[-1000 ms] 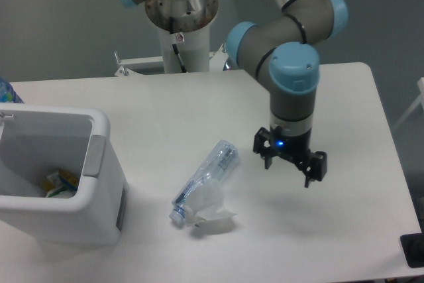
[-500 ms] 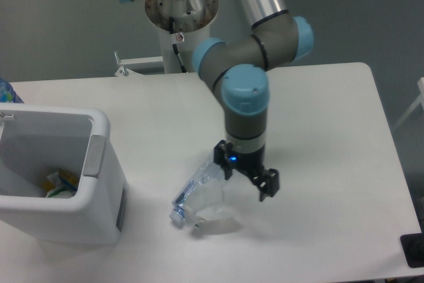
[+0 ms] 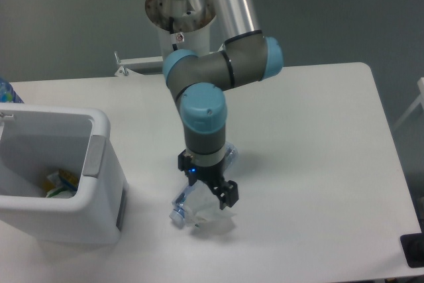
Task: Place the trash in the trash can
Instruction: 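Close the gripper on the plastic bag and lift it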
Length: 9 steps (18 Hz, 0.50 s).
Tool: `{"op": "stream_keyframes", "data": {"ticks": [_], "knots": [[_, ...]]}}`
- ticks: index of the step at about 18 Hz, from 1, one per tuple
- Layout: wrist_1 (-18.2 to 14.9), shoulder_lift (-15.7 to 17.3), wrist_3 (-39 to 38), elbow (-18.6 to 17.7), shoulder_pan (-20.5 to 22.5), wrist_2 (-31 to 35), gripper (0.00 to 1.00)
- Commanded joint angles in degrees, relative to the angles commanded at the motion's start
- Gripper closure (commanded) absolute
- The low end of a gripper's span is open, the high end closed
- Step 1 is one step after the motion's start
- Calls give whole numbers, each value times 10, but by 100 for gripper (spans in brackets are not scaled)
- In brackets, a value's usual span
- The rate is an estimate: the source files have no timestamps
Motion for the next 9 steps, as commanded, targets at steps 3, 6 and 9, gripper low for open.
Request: {"op": "stream_keyframes", "data": {"ticks": [3, 6, 9], "knots": [[0, -4, -13, 1, -1, -3, 60], [0, -4, -13, 4, -1, -19, 100], [0, -3, -15, 8, 0, -33, 100]]}}
